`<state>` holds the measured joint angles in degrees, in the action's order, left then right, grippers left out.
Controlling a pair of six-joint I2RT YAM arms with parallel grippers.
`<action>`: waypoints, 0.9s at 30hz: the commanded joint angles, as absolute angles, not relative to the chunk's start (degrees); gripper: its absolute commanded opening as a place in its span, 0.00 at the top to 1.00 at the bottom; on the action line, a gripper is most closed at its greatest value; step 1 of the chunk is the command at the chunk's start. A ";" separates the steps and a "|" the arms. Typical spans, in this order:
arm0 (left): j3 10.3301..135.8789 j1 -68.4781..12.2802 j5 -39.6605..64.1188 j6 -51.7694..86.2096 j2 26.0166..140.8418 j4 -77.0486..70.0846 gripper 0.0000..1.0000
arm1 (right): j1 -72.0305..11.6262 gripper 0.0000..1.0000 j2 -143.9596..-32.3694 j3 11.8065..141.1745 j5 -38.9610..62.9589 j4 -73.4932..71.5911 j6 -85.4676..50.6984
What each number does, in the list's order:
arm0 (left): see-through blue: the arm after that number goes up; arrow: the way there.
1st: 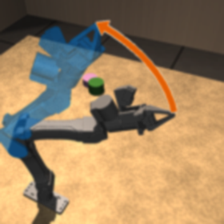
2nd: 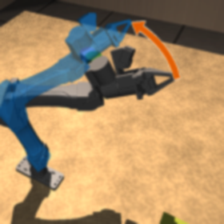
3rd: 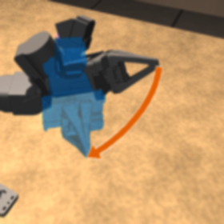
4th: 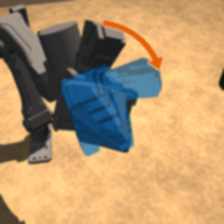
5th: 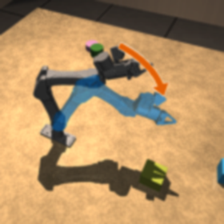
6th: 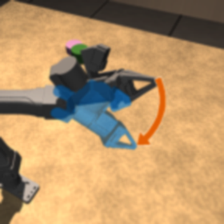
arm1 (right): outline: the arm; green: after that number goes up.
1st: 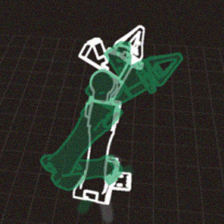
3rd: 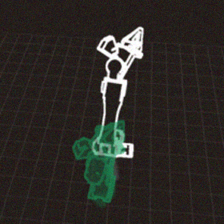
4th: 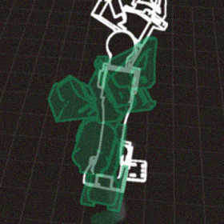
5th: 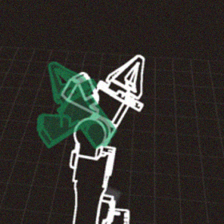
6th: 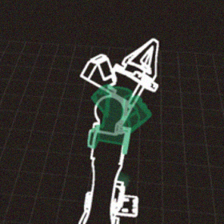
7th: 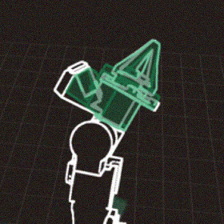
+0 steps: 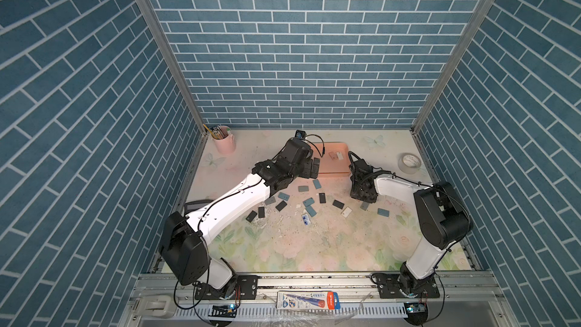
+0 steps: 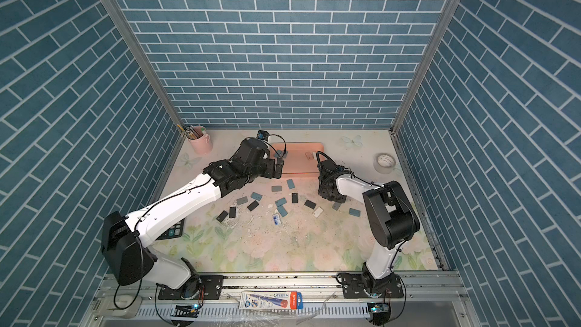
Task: Put the eraser in the storage box
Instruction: Pick up the eraser from the center of the board.
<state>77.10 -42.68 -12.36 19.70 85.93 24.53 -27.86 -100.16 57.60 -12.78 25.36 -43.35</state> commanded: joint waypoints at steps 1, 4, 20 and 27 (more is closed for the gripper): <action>76.51 -42.89 -11.88 19.87 85.95 24.26 0.00 | -28.72 0.60 -99.07 56.97 -14.49 28.78 -45.09; 76.47 -42.89 -11.76 20.03 85.78 24.21 0.00 | -28.82 0.60 -99.34 57.11 -15.30 29.35 -44.70; 76.49 -42.91 -11.82 20.50 85.25 24.92 0.00 | -30.12 0.76 -98.09 62.38 -15.52 33.13 -36.61; 77.49 -42.73 -11.90 20.26 85.43 25.16 0.00 | -30.15 0.77 -97.20 76.92 -13.28 41.05 -28.50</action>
